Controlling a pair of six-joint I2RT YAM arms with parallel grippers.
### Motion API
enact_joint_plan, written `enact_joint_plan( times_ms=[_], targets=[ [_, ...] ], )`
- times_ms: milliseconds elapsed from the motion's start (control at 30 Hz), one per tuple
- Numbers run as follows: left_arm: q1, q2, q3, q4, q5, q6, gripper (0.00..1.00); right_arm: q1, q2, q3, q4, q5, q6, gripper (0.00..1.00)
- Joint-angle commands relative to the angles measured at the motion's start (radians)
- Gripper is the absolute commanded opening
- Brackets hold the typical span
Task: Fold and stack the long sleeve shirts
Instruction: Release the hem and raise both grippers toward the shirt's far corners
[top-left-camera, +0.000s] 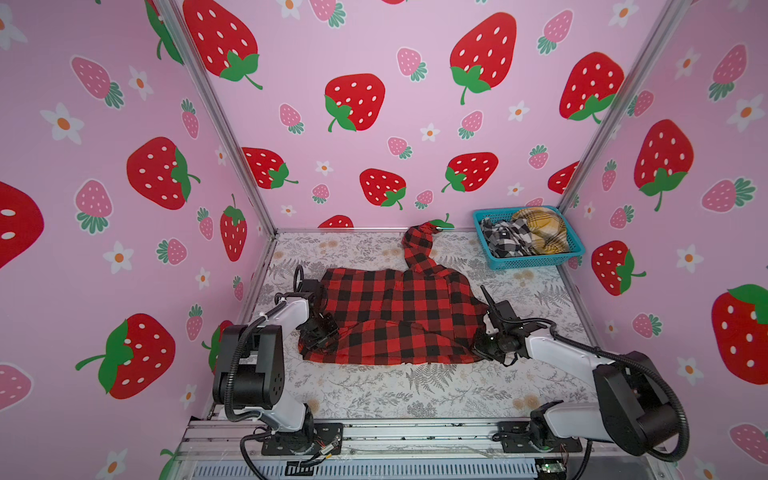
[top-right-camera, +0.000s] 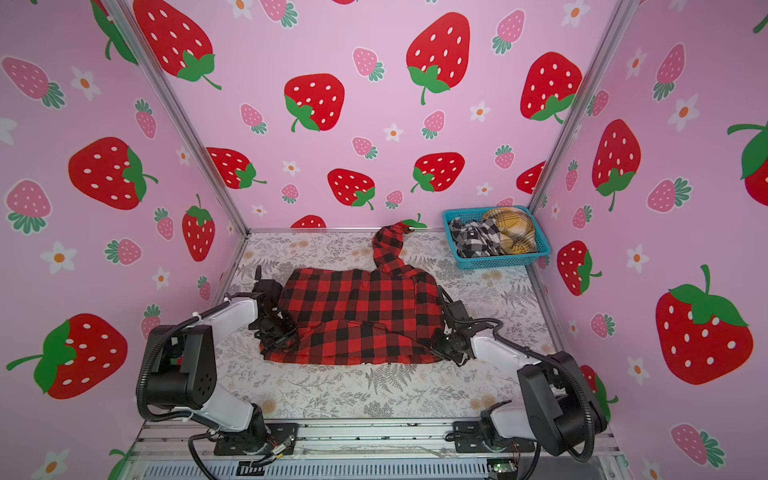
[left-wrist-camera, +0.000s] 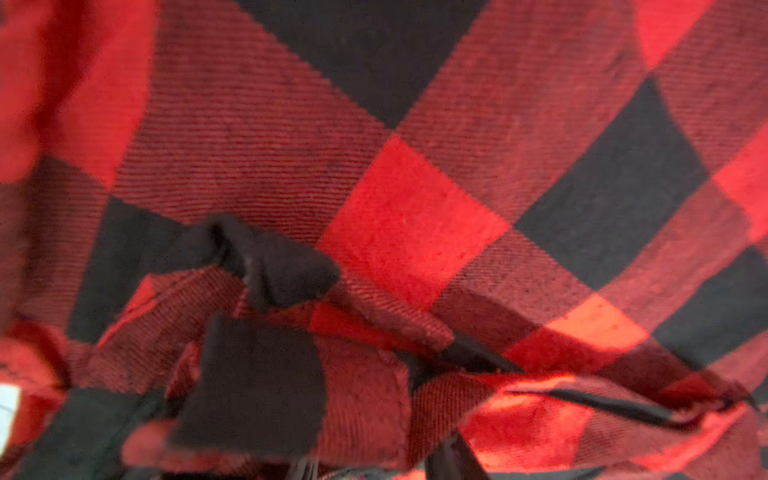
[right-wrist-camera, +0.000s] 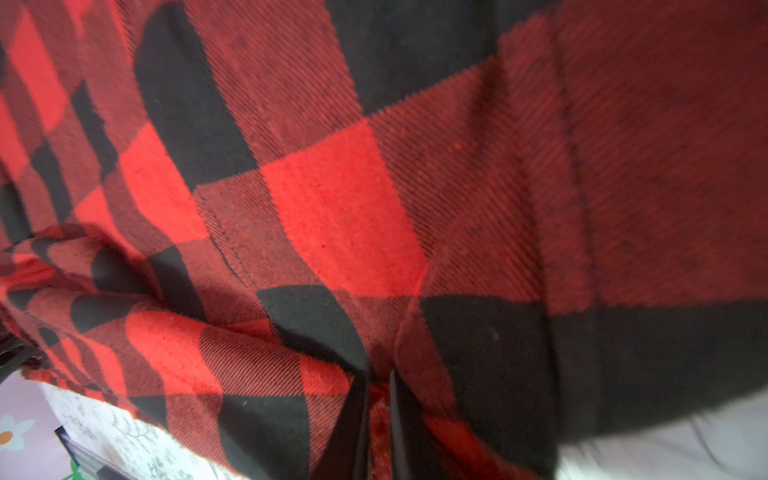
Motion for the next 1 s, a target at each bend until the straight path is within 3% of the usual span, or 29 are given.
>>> enact_joint_plan(
  times_ms=[0, 100, 200, 400, 700, 967],
  targets=[
    [0.0, -0.019, 0.142, -0.074, 0.024, 0.003, 0.45, 0.001, 0.011, 0.087, -0.128, 0.041, -0.05, 0.19],
    [0.0, 0.001, 0.346, -0.126, 0.007, 0.015, 0.48, 0.001, 0.091, 0.251, -0.128, 0.045, -0.151, 0.25],
    [0.008, 0.077, 0.527, -0.125, -0.006, 0.033, 0.51, -0.001, 0.178, 0.438, -0.143, 0.104, -0.209, 0.38],
    [0.032, 0.376, 0.874, -0.16, -0.001, 0.096, 0.53, -0.003, 0.326, 0.725, -0.155, 0.077, -0.236, 0.5],
    [0.075, 0.709, 1.226, -0.191, 0.056, 0.131, 0.52, -0.003, 0.335, 0.718, -0.124, 0.045, -0.243, 0.51],
    [0.109, 0.845, 1.328, -0.197, 0.1, 0.097, 0.51, -0.006, 0.33, 0.679, -0.122, 0.043, -0.248, 0.47]
  ],
)
